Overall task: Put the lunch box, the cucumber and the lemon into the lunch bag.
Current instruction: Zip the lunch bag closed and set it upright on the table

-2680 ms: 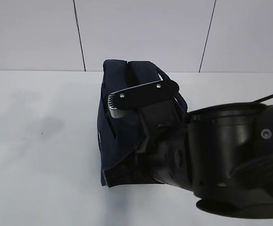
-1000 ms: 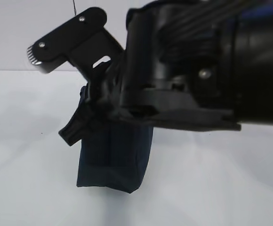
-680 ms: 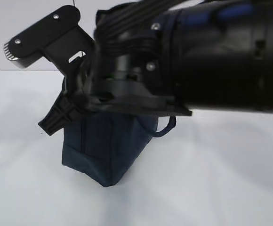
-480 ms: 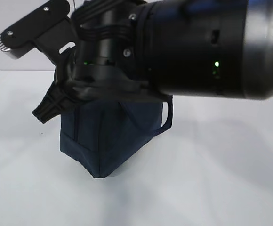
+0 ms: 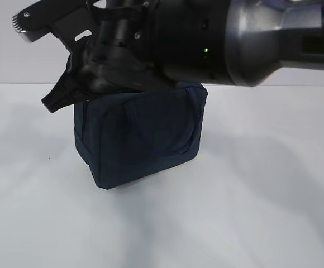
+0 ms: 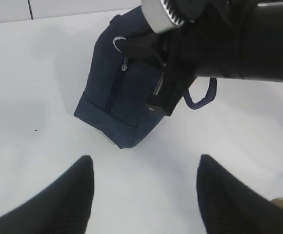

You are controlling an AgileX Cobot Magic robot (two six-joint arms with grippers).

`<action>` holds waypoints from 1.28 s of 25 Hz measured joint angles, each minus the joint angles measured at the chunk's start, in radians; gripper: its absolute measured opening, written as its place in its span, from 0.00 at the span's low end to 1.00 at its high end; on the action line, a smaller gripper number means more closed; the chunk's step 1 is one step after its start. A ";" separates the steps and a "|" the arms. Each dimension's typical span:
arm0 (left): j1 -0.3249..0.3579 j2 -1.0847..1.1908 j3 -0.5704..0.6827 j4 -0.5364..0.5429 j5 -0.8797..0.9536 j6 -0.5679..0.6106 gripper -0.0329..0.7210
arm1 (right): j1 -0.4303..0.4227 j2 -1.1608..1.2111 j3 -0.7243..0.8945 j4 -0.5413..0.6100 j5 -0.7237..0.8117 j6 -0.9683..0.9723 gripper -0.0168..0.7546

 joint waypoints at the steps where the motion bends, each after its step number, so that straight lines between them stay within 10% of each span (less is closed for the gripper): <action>1: 0.000 0.000 0.000 0.006 -0.003 0.000 0.66 | -0.005 0.007 -0.009 0.001 -0.005 -0.002 0.05; 16: 0.000 0.080 0.000 0.105 -0.094 0.030 0.66 | -0.091 0.078 -0.125 0.224 -0.045 -0.004 0.05; 27: 0.000 0.110 0.000 0.149 -0.165 0.030 0.66 | -0.163 0.080 -0.133 0.699 -0.057 -0.103 0.05; 32: 0.000 0.111 0.000 0.149 -0.177 0.030 0.66 | -0.200 0.080 -0.133 1.093 -0.030 -0.404 0.05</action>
